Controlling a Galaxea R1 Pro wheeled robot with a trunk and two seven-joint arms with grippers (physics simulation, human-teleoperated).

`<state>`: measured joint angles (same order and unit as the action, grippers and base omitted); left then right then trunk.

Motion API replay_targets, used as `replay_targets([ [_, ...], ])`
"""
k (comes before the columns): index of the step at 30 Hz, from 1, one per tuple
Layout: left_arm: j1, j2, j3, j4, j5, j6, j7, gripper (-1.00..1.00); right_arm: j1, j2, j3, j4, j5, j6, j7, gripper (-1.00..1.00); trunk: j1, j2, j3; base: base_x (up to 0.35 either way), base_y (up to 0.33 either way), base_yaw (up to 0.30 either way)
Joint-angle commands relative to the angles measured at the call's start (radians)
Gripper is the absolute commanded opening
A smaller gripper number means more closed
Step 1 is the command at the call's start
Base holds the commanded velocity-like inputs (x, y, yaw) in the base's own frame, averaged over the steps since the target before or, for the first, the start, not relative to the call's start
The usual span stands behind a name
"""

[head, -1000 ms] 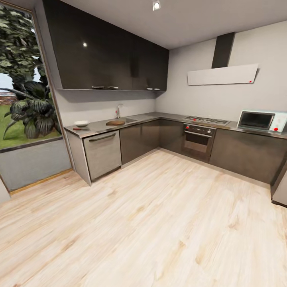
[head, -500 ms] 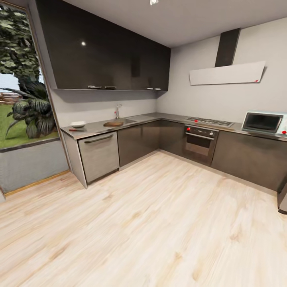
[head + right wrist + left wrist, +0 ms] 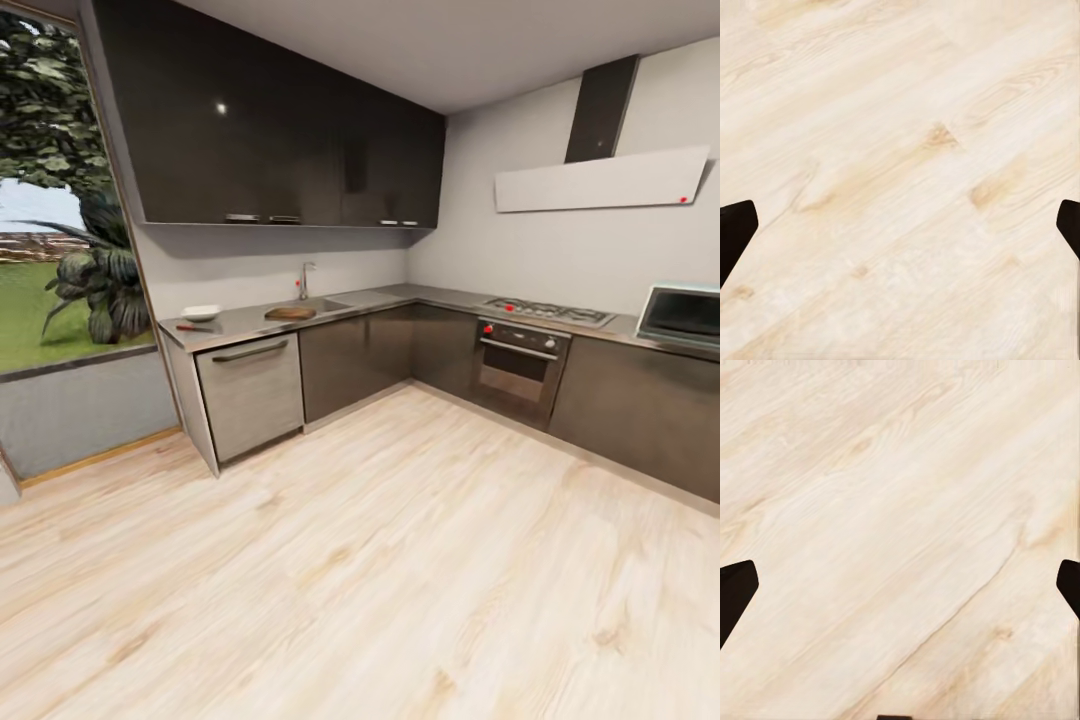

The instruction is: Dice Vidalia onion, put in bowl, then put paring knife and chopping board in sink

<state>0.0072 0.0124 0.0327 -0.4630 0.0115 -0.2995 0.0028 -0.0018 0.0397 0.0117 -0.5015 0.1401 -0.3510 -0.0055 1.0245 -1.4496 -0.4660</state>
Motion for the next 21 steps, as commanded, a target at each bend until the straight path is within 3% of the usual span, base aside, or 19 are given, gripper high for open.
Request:
replay_targets([
  [1, 0.0, 0.0, 0.001, -0.002, 0.001, -0.001, 0.0, 1.0, 0.0, 0.0, -0.001, 0.0, 0.007, -0.002, -0.001, 1.0, 0.0, 0.0, -0.001, 0.244, -0.233, 0.126],
  [21, 0.0, 0.001, 0.001, 0.0, 0.002, -0.001, 0.0, 1.0, 0.0, 0.001, 0.001, 0.0, 0.007, -0.002, -0.001, 1.0, 0.0, 0.0, -0.001, 0.249, -0.229, 0.019],
])
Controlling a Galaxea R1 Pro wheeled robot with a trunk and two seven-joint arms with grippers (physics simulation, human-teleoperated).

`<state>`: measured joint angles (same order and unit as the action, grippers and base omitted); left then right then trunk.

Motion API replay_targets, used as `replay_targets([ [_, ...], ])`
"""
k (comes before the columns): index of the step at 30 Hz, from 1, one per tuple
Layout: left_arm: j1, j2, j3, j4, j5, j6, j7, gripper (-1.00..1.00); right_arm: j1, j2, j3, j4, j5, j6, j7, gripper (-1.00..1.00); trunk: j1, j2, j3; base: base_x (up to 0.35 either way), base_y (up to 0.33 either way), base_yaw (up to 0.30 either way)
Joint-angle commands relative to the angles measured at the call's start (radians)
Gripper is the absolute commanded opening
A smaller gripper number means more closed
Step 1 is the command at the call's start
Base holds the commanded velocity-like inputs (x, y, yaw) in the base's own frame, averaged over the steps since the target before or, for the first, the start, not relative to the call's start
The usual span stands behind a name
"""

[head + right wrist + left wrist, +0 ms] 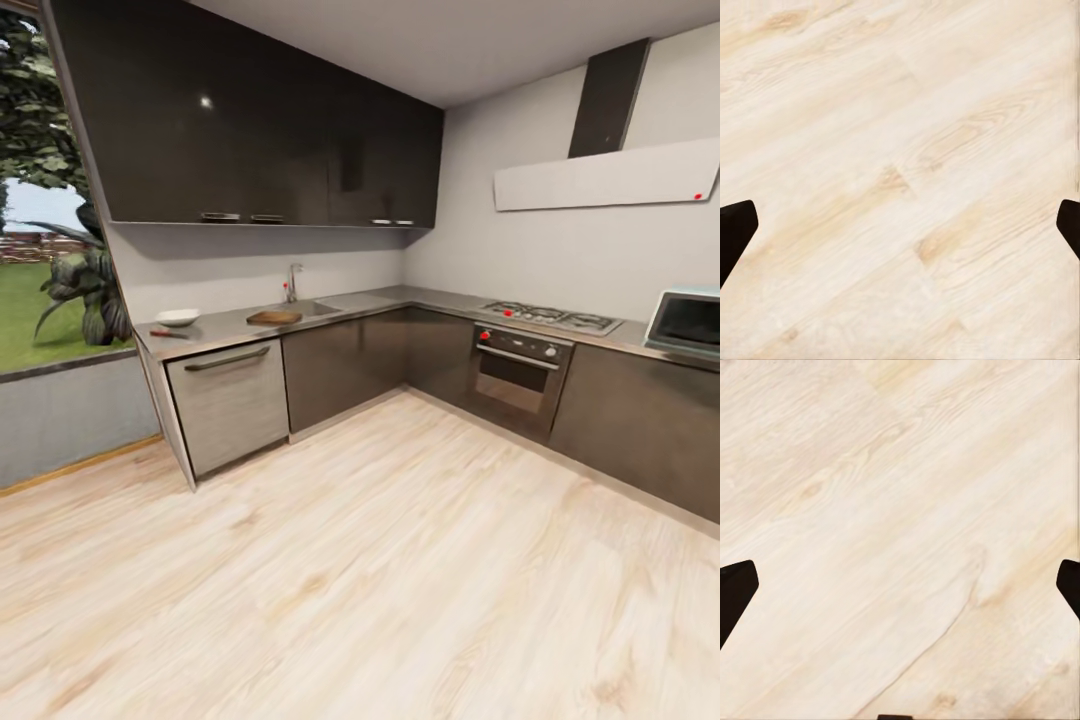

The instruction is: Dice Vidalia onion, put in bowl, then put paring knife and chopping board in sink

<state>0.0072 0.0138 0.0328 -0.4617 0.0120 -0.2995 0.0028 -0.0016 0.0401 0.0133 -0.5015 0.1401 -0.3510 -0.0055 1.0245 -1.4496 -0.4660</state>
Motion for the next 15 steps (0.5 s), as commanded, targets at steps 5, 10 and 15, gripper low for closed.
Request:
replay_targets([
  [5, 0.0, 0.0, 0.001, -0.002, 0.0, -0.001, 0.0, 1.0, 0.0, 0.001, -0.001, 0.0, 0.008, -0.002, -0.001, 1.0, 0.0, 0.0, -0.001, 0.254, -0.222, 0.0],
  [10, 0.0, 0.001, 0.001, -0.003, 0.0, -0.001, 0.0, 1.0, 0.0, 0.0, 0.0, 0.0, 0.008, -0.002, 0.001, 1.0, 0.0, 0.0, -0.001, 0.279, -0.166, 0.0],
  [15, 0.0, 0.001, 0.001, -0.002, 0.0, -0.001, 0.0, 1.0, 0.0, 0.0, 0.0, 0.0, 0.009, -0.002, 0.001, 1.0, 0.0, 0.0, -0.001, 0.307, -0.041, 0.0],
])
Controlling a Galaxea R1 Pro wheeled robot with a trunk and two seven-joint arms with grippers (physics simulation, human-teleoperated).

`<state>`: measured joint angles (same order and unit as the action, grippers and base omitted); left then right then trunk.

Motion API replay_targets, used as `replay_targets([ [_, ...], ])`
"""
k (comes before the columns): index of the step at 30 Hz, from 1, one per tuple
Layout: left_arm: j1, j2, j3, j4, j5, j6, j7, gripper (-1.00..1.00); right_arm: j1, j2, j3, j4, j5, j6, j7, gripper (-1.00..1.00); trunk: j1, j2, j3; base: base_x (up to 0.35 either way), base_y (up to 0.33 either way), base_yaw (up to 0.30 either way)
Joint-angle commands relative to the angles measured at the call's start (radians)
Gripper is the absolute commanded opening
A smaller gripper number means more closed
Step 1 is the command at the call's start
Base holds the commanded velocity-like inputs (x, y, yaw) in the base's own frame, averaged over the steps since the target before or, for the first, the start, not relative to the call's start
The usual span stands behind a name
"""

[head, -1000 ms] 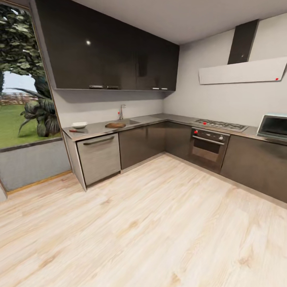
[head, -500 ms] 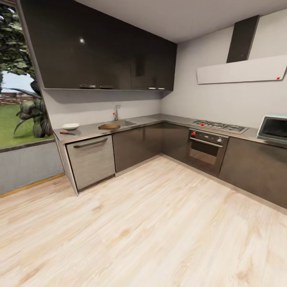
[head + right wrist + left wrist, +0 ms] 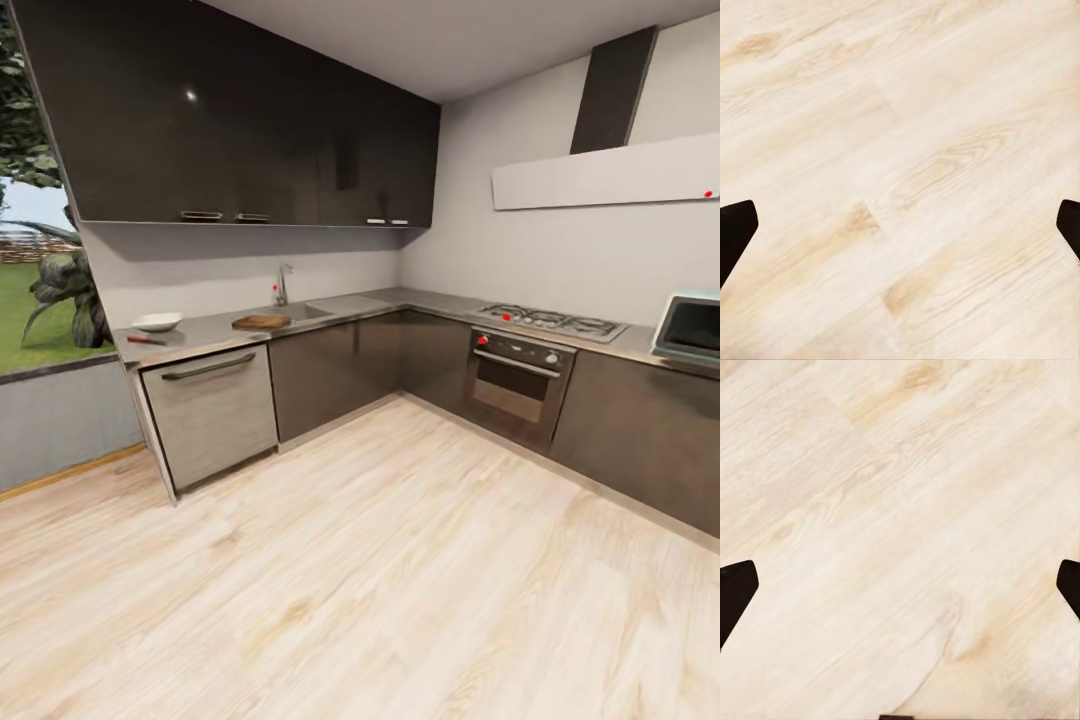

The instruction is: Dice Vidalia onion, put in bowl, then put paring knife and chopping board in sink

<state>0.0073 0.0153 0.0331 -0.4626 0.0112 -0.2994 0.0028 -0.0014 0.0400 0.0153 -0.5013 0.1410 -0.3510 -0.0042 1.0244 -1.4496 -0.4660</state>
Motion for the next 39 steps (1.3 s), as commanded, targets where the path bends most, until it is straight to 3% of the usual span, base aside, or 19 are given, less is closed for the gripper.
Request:
replay_targets([
  [1, 0.0, 0.0, 0.001, -0.001, 0.001, -0.001, 0.0, 1.0, 0.0, 0.0, -0.002, 0.0, 0.008, -0.002, 0.0, 1.0, 0.001, 0.0, -0.001, 0.31, -0.012, 0.0],
  [18, 0.0, -0.001, 0.001, -0.002, 0.001, -0.001, 0.0, 1.0, -0.001, 0.001, -0.001, 0.0, 0.008, -0.002, -0.002, 1.0, 0.001, 0.0, -0.001, 0.312, -0.021, 0.035],
  [39, 0.0, -0.002, 0.001, -0.001, 0.001, -0.002, 0.0, 1.0, 0.0, 0.003, -0.002, 0.001, 0.008, -0.002, -0.002, 1.0, 0.001, 0.0, -0.001, 0.292, -0.187, 0.136],
])
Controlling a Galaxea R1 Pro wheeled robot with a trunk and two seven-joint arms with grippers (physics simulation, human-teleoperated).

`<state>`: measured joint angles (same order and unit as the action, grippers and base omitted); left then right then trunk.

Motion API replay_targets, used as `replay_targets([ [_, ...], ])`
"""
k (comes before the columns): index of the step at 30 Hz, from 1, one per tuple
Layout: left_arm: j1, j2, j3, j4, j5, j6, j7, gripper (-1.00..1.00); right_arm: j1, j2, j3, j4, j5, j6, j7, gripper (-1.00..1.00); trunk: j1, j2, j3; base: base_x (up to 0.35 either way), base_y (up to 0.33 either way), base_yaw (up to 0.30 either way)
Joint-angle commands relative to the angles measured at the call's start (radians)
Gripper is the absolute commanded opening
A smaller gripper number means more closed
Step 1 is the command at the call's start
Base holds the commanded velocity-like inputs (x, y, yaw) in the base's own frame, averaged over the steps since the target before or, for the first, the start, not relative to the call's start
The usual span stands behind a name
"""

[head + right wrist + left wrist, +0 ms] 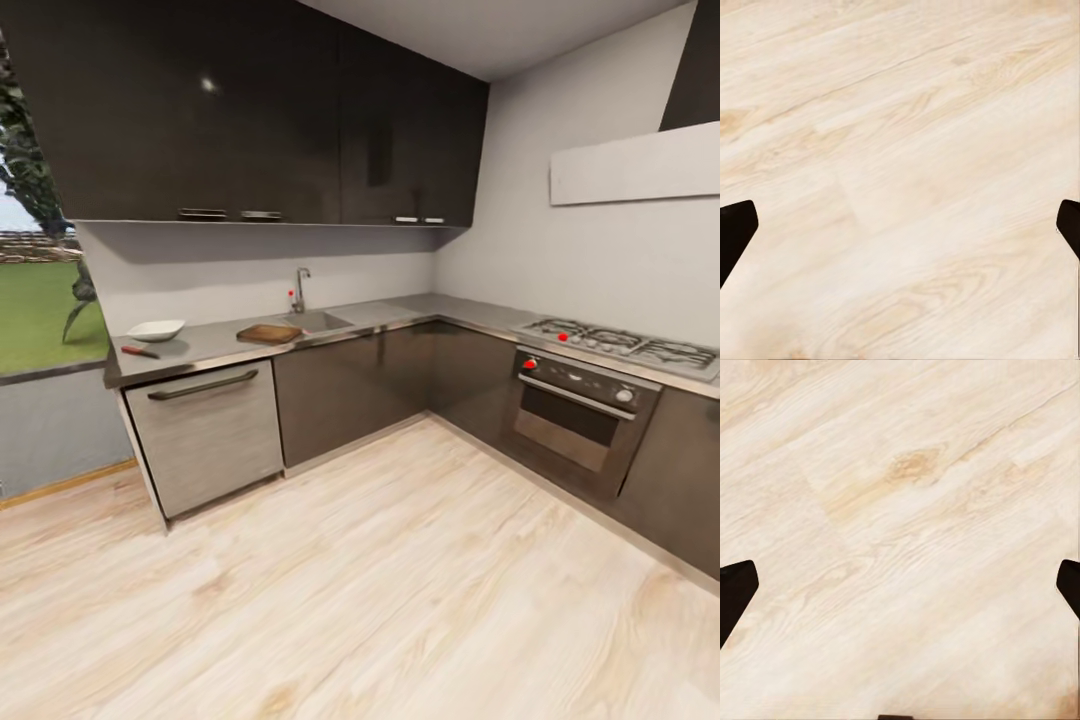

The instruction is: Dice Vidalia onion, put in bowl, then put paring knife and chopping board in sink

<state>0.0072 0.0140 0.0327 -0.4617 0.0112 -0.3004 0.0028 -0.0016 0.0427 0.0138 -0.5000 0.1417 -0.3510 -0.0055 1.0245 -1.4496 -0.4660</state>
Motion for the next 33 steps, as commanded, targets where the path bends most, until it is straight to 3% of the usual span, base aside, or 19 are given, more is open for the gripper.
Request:
replay_targets([
  [1, 0.0, 0.0, 0.001, -0.002, 0.001, -0.001, 0.0, 1.0, 0.0, 0.0, -0.001, 0.0, 0.007, -0.002, -0.001, 1.0, 0.001, 0.0, -0.001, 0.282, -0.215, 0.135],
  [16, 0.0, -0.002, 0.001, -0.001, 0.001, -0.002, 0.0, 1.0, 0.0, 0.0, -0.001, 0.0, 0.007, -0.002, -0.001, 1.0, 0.001, 0.0, -0.001, 0.236, -0.24, 0.15],
  [33, 0.0, -0.002, 0.001, -0.001, 0.002, -0.002, 0.0, 1.0, 0.0, 0.0, 0.0, 0.0, 0.007, -0.002, -0.001, 1.0, 0.001, 0.0, -0.001, 0.143, -0.278, 0.265],
])
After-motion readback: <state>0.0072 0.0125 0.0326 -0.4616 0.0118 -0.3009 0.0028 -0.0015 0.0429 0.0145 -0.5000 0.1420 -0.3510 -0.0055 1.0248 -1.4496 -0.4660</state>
